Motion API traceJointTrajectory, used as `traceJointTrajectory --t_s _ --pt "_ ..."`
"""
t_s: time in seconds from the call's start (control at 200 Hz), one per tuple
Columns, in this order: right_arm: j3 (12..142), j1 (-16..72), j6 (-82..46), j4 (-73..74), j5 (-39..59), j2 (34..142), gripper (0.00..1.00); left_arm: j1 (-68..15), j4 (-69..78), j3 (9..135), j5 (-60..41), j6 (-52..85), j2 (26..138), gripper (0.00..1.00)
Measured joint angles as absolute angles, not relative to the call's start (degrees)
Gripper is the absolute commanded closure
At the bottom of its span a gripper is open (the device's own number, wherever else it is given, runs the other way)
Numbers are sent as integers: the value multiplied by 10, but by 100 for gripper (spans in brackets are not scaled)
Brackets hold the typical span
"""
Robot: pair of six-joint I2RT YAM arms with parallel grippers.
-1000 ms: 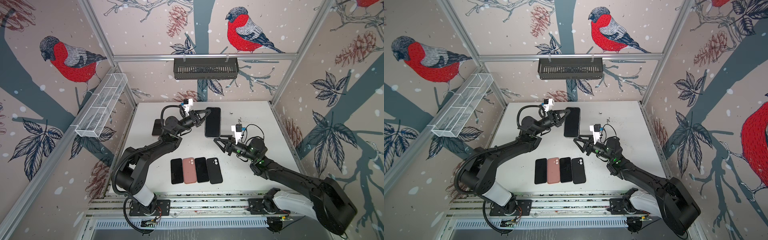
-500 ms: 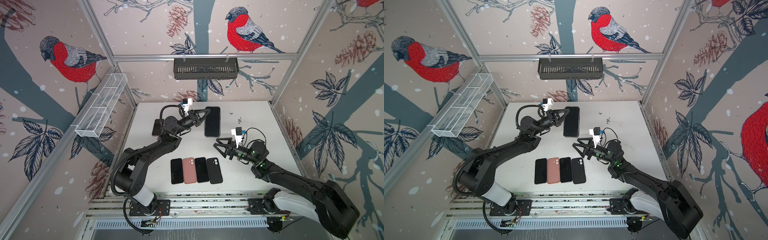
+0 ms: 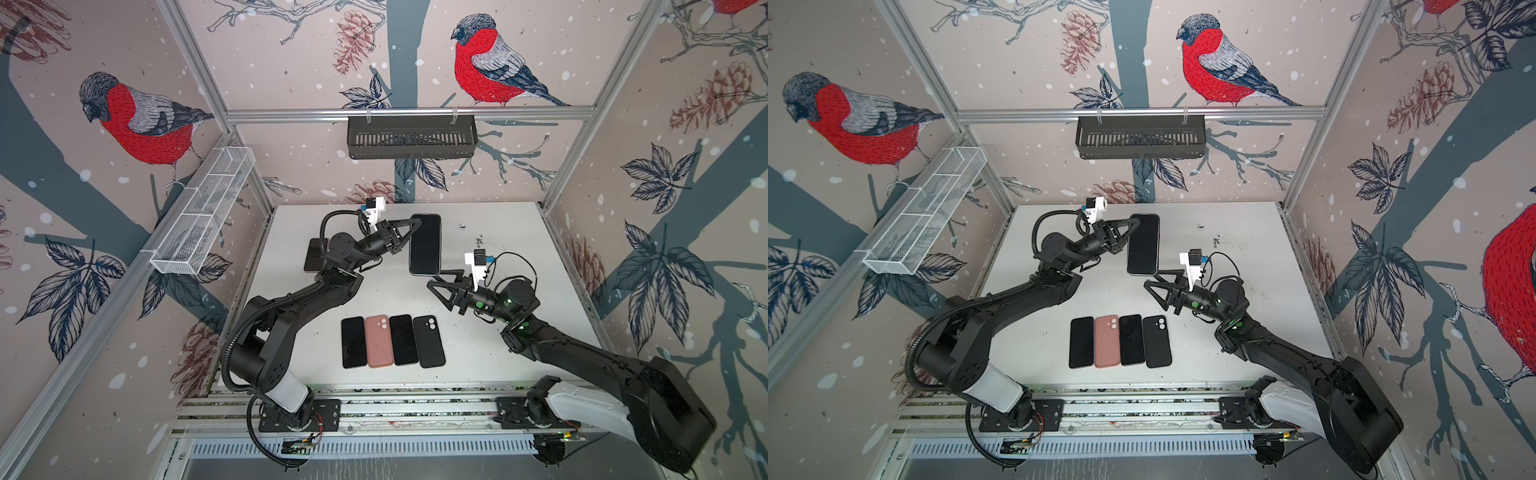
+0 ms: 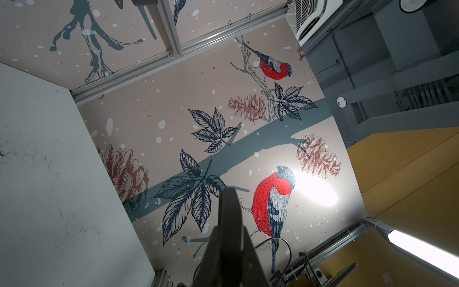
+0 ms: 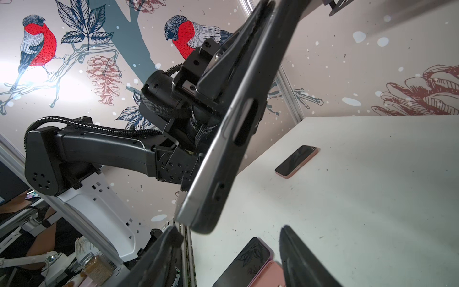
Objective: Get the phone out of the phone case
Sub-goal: 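Open the left gripper and draw it back while the right gripper holds the phone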
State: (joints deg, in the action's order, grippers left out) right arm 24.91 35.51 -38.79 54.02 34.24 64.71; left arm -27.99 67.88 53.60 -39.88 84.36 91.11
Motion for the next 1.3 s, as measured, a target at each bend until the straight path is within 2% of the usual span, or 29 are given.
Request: traceJointTrajectory --t_s 0.936,1.031,1.171,1.251,1.261,1.271,1.301 --pt "261 298 -437 588 379 694 38 -294 686 517 -404 820 902 100" --pt "263 296 -446 588 379 697 50 -296 679 509 -413 803 899 100" --pt "262 300 -456 596 389 705 84 -296 667 503 -416 790 905 100" --pt "256 306 -471 606 389 708 98 -293 662 503 -414 788 915 100" --pt "255 307 -474 606 389 708 98 -292 661 503 -415 788 917 97" --pt "253 307 -479 607 388 708 98 -291 660 503 -416 786 919 88" --pt "250 308 -487 606 387 708 99 -290 653 503 -417 785 924 71"
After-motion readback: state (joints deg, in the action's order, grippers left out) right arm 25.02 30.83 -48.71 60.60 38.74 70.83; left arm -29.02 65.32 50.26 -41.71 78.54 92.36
